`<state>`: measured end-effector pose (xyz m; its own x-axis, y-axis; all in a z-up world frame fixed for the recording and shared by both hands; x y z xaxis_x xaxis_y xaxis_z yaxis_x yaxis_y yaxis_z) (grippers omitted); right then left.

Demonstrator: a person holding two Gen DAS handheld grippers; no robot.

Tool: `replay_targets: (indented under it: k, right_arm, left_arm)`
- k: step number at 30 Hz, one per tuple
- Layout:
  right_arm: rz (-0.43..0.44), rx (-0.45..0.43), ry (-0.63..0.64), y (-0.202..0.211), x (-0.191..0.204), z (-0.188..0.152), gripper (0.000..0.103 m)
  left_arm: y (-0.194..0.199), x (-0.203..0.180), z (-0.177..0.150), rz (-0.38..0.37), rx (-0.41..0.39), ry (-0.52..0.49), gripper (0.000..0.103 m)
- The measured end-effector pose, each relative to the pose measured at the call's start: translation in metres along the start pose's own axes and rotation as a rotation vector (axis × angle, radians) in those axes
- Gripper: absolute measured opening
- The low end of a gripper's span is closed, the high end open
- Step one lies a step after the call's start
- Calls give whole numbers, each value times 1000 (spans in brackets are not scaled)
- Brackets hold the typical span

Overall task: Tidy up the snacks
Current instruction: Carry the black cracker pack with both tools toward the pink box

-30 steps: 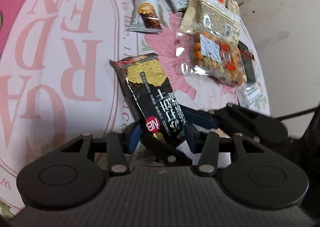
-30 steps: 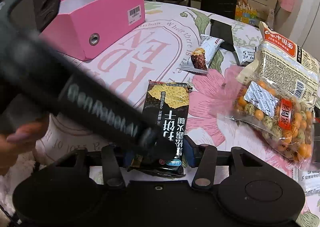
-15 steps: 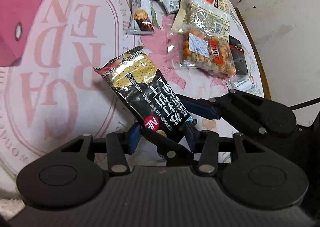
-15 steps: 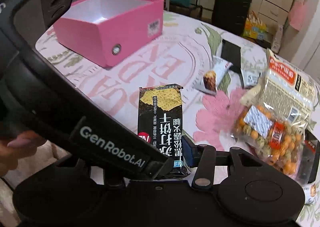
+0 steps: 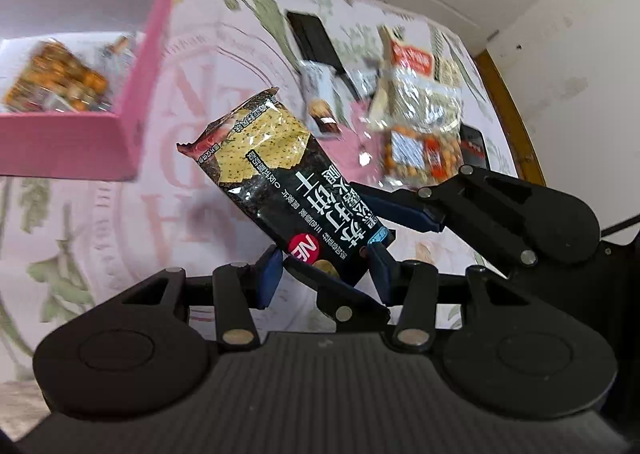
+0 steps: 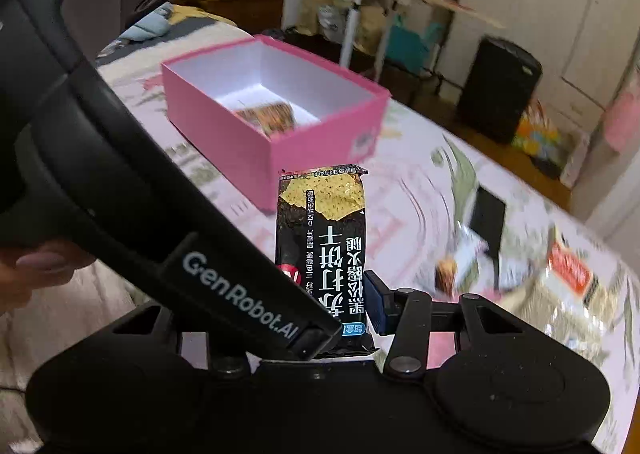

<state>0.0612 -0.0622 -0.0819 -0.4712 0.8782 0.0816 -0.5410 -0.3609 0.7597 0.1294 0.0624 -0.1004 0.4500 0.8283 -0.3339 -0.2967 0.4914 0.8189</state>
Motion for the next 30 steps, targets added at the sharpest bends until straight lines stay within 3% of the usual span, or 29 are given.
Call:
replay_targets:
  k: [8, 15, 20, 25, 30]
  right_arm:
    - [64, -52, 92, -7, 30, 52, 52]
    - [107, -193, 137, -22, 48, 102, 52]
    - [136, -207, 109, -53, 46, 132, 52]
    - [213, -211, -16, -90, 35, 137, 53]
    - [272, -148, -124, -127, 23, 129, 53]
  left_arm:
    - [51, 42, 17, 88, -83, 54, 45]
    - [86, 81, 48, 219, -198, 67, 45]
    - [77, 119, 73, 269, -208, 108, 45]
    - [54, 143, 84, 331, -169, 115, 45]
    - [27, 171, 85, 297, -136, 194, 45]
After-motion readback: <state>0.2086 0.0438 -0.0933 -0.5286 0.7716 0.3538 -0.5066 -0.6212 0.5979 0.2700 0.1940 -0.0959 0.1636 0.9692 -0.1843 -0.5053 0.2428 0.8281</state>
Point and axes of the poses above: each gripper's, at about its wrist camera, not at the fingertips, and y roughly against the way its jaws point, x to its left, z to its top, the point moved 4 cm from there along -y, roughly the way its jaws point, and after that the axes turned 14 degrees about -y, right-handed, at the moved point
